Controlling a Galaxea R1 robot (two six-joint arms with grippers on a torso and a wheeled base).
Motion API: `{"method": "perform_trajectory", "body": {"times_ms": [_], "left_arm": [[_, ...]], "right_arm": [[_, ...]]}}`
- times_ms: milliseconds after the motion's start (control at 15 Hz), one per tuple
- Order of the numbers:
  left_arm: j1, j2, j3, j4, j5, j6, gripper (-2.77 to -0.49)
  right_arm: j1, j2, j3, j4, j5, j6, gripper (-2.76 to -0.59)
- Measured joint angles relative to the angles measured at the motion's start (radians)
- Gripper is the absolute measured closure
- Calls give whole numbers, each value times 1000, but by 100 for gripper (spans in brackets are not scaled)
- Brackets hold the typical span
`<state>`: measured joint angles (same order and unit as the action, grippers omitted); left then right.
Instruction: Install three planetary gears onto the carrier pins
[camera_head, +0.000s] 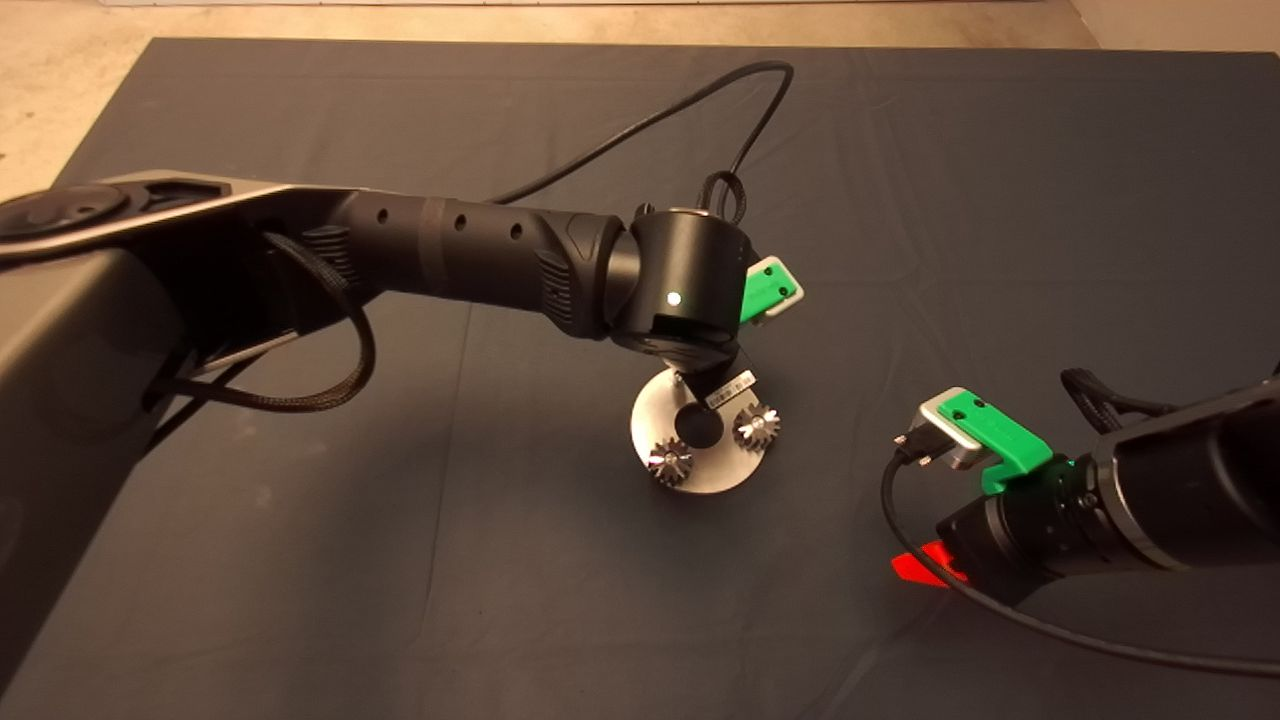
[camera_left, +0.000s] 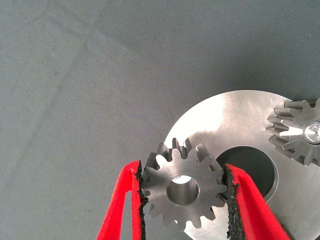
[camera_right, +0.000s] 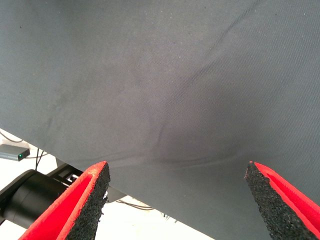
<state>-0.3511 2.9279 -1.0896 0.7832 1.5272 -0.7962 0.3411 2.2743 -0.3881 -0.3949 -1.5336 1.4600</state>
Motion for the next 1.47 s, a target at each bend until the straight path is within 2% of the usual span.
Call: {"method": "perform_trajectory", "body": {"times_ms": [267, 1467], "left_arm": [[27, -4, 0, 12, 0, 1, -70], [36, -8, -43, 35, -1, 39, -70]], "right_arm": [[0, 0, 0, 0, 0, 0, -202], [0, -1, 0, 0, 0, 0, -202]]}}
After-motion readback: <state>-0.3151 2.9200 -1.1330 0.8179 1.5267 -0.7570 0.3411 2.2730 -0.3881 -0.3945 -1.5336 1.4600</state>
